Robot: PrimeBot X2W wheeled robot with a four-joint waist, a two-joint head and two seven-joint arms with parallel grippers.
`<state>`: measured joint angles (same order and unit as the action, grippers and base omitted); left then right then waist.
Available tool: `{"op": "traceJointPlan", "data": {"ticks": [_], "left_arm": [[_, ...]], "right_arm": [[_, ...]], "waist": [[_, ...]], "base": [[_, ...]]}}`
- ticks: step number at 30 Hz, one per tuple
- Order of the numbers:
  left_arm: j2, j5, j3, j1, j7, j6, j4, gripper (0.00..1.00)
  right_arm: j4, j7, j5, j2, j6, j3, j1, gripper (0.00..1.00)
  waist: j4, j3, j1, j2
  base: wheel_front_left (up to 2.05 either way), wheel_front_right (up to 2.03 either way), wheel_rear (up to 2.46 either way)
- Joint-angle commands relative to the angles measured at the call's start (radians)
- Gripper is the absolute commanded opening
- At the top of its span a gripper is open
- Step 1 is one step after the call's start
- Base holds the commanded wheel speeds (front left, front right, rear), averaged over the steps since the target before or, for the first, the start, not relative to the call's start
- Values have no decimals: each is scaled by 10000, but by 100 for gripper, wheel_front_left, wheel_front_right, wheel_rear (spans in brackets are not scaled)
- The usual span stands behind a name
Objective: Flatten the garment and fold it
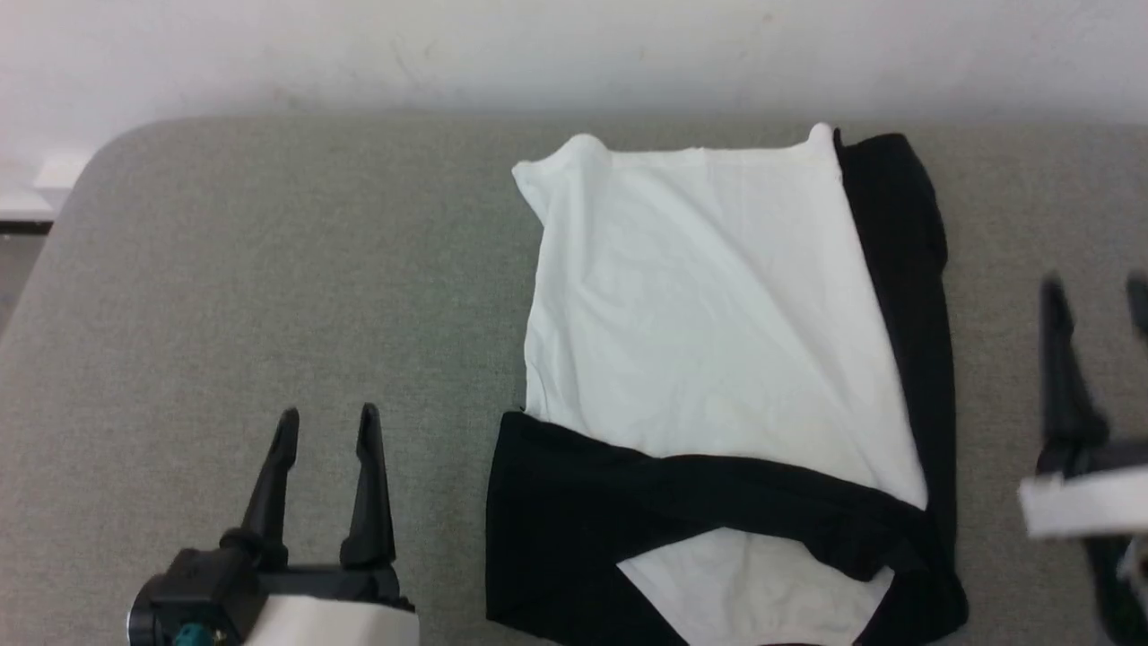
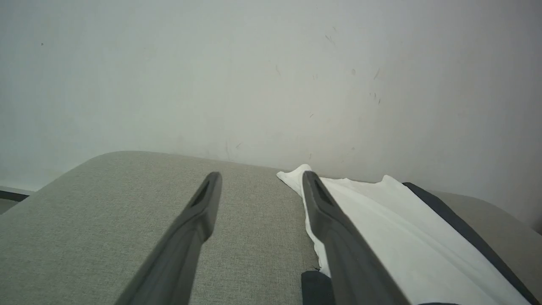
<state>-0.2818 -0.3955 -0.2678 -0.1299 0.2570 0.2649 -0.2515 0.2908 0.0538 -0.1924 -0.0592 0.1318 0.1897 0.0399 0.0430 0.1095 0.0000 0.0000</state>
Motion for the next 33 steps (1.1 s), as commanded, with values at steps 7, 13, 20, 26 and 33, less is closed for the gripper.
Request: {"op": "traceJointPlan", "data": {"ticks": [7, 13, 20, 26, 33], "left_arm": [[361, 520, 439, 673, 47, -252, -486, 100], [602, 815, 505, 1461, 47, -509, -643, 100], [1029, 1077, 253, 2234, 47, -840, -681, 100], [1340, 1239, 29, 2490, 47, -1111, -694, 100], [1585, 1482, -40, 2701, 47, -1321, -974, 100]], "right_arm": [[82, -2748, -1227, -2169, -11, -91, -4188, 100], [-1624, -5474, -1881, -3606, -11, -549, -7855, 100], [-4684, -7435, -1245, -3897, -11, -184, -10775, 100], [-6215, -8904, -195, -4011, -11, 324, -11624, 100], [-6513, -9713, 797, -4191, -11, 902, -11726, 100]], "waist": [[135, 1601, 0, 0], [614, 2830, 0, 0], [1340, 3865, 0, 0], [2023, 4544, 0, 0], [2560, 5366, 0, 0]], "base": [[0, 0, 0], [0, 0, 0], [0, 0, 0], [0, 0, 0], [0, 0, 0]]}}
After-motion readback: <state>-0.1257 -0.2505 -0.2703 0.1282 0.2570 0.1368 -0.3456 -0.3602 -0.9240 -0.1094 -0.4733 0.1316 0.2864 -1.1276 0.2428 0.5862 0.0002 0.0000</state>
